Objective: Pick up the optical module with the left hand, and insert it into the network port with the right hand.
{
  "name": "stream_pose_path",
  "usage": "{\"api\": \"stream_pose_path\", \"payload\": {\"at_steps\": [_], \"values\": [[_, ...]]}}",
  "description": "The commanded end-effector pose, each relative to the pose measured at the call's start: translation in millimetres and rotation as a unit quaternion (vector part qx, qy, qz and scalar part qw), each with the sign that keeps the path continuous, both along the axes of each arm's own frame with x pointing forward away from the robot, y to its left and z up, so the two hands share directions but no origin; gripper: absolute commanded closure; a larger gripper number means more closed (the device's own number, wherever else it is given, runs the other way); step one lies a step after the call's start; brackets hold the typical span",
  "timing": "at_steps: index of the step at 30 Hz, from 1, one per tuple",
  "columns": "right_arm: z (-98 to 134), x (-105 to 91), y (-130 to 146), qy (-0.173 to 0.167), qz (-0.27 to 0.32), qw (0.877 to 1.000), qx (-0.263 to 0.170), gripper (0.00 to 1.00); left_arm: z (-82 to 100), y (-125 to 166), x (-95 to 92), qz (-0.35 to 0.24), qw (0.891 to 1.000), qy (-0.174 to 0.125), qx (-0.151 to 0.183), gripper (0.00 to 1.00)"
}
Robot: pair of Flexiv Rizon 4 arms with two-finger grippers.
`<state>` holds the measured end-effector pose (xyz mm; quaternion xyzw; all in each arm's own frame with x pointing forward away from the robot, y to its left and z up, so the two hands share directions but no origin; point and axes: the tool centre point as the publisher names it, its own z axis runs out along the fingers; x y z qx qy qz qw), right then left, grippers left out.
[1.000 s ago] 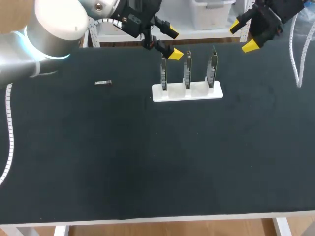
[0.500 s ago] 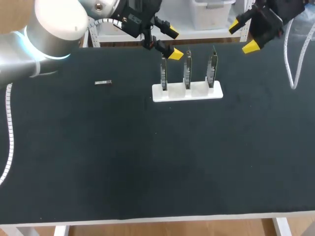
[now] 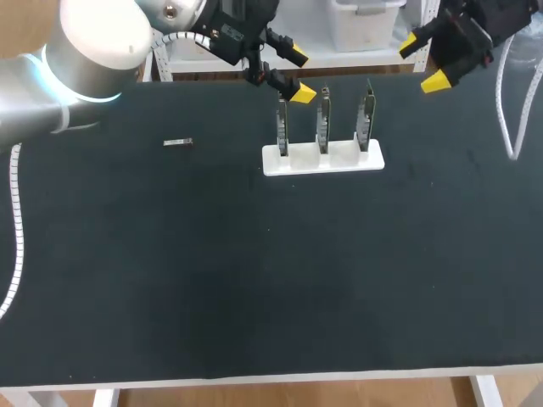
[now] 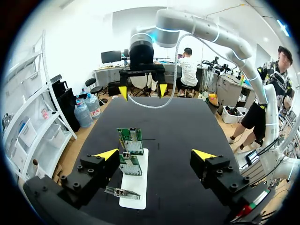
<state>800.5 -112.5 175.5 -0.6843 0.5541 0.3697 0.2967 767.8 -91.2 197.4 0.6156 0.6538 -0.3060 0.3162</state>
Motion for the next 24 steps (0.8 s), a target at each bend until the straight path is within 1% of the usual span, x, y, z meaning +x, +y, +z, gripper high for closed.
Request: {"api": "stream_pose_path", "payload": {"at_steps": [1,5,8,11,16,21,24], "values": [[-11,-16.9,7,-0.024,-0.039,0.999,0.012,0.0,0.4,0,-1.2,0.002,1.0,0.0,0.002,0.0],[-15,-18.5,11,-0.019,-0.032,0.999,0.015,0.0,0.4,0,-1.2,0.002,1.0,0.0,0.002,0.0],[-9,-17.0,12,-0.031,-0.035,0.999,0.012,0.0,0.4,0,-1.2,0.002,1.0,0.0,0.002,0.0],[-3,-16.8,12,-0.041,-0.038,0.998,0.018,0.0,0.4,0,-1.2,0.002,1.0,0.0,0.002,0.0],[2,-18.6,9,-0.05,-0.047,0.997,0.026,0.0,0.4,0,-1.2,0.002,1.0,0.0,0.002,0.0],[6,-22.7,6,-0.048,-0.061,0.996,0.041,0.0,0.4,0,-1.2,0.002,1.0,0.0,0.002,0.0],[9,-26.9,5,-0.049,-0.065,0.996,0.042,0.0,0.4,0,-1.2,0.002,1.0,0.0,0.002,0.0]]}}
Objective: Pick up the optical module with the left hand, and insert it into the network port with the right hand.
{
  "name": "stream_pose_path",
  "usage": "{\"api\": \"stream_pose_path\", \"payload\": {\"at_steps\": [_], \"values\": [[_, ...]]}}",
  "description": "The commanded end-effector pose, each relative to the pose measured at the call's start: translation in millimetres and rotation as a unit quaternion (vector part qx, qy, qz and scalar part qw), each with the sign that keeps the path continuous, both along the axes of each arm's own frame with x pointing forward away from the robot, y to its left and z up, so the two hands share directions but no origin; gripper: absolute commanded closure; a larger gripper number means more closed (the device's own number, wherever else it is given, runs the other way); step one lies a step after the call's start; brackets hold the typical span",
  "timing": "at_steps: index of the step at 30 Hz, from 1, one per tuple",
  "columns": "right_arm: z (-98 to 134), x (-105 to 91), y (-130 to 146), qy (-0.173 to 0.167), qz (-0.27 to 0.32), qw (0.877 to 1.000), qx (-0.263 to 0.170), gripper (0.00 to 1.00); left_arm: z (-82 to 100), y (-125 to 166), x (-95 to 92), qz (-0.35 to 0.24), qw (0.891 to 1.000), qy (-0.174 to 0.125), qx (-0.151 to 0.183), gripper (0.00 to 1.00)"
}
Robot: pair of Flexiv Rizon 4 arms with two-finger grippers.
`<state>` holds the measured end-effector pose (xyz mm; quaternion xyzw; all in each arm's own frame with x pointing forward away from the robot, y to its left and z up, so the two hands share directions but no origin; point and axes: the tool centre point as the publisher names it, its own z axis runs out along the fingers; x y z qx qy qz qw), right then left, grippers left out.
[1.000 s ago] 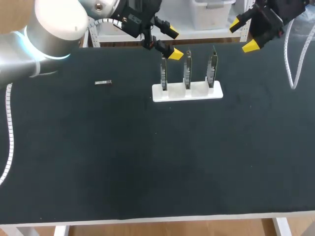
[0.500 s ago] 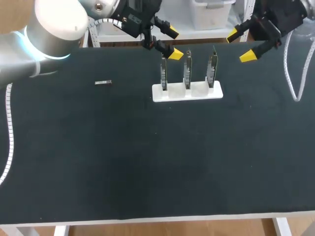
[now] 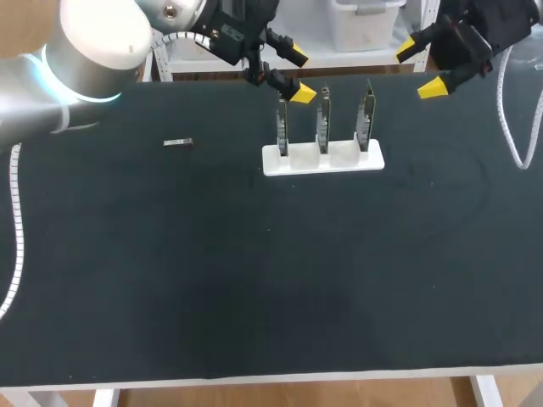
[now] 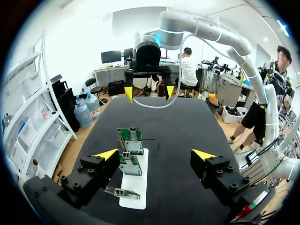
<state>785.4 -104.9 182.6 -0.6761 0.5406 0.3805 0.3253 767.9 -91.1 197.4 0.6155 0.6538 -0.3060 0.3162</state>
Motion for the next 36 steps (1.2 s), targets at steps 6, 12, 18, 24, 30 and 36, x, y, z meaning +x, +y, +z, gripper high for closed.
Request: {"api": "stream_pose_path", "payload": {"at_steps": [6,12,18,24,30,36], "values": [[3,-18.5,0,-0.03,-0.064,0.997,0.004,0.0,0.4,0,-1.3,0.002,1.0,0.0,0.002,0.0],[3,-18.5,0,-0.03,-0.064,0.997,0.004,0.0,0.4,0,-1.3,0.002,1.0,0.0,0.002,0.0],[3,-18.5,0,-0.03,-0.064,0.997,0.004,0.0,0.4,0,-1.3,0.002,1.0,0.0,0.002,0.0],[1,-22.0,-5,-0.031,-0.066,0.997,0.006,0.0,0.4,0,-1.3,0.002,1.0,0.0,0.002,0.0],[0,-27.7,-8,-0.025,-0.059,0.998,-0.002,0.0,0.4,0,-1.3,0.002,1.0,0.0,0.002,0.0],[2,-29.3,-3,-0.031,-0.069,0.997,0.016,0.0,0.4,0,-1.3,0.002,1.0,0.0,0.002,0.0]]}}
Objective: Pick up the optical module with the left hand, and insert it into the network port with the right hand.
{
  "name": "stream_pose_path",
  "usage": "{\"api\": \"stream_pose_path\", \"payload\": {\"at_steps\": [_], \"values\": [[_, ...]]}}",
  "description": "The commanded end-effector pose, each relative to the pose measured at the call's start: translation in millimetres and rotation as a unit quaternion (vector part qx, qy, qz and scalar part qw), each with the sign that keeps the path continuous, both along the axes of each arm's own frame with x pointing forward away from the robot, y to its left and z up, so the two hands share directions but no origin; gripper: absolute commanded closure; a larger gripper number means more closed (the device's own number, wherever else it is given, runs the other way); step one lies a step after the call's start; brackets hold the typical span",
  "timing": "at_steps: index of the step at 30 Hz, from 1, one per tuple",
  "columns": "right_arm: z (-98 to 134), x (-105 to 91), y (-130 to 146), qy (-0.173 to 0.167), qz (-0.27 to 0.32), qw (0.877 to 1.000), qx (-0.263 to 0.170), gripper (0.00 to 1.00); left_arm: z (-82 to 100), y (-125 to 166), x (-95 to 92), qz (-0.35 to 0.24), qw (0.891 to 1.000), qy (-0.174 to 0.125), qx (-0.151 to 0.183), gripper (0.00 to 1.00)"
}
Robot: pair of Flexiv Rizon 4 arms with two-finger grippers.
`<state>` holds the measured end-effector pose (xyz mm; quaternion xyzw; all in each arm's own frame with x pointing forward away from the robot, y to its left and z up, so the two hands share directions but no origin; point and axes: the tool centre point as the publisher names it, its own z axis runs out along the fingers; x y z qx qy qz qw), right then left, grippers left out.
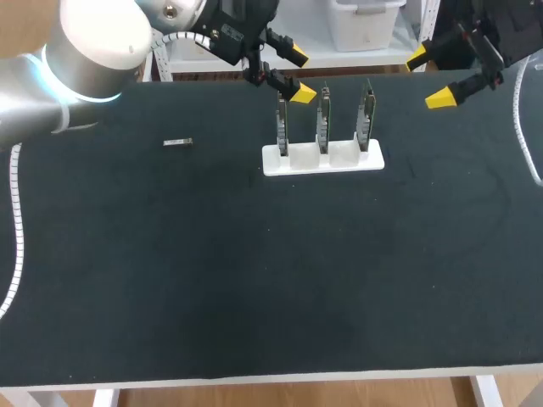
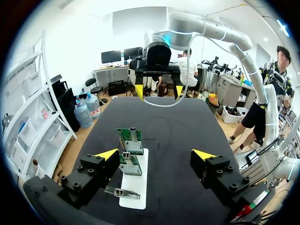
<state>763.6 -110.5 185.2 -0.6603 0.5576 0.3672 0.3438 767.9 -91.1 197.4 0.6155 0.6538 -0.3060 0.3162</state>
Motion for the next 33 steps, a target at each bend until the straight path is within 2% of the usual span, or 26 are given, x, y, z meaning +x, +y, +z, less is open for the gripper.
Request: {"api": "stream_pose_path", "payload": {"at_steps": [1,7,15,21,25,33], "values": [[-1,-7.8,4,-0.026,-0.045,0.999,0.014,0.0,0.4,0,-1.3,0.002,1.0,0.0,0.002,0.0],[-9,-5.5,7,-0.018,-0.05,0.998,0.027,0.0,0.4,0,-1.3,0.002,1.0,0.0,0.002,0.0],[-8,3.7,3,-0.022,-0.058,0.998,0.033,0.0,0.4,0,-1.3,0.002,1.0,0.0,0.002,0.0],[-4,7.5,2,-0.03,-0.036,0.998,0.033,0.0,0.4,0,-1.3,0.002,1.0,0.0,0.002,0.0],[-9,8.8,5,-0.018,-0.019,0.999,0.028,0.0,0.4,0,-1.3,0.002,1.0,0.0,0.002,0.0],[-9,8.8,5,-0.018,-0.019,0.999,0.028,0.0,0.4,0,-1.3,0.002,1.0,0.0,0.002,0.0]]}}
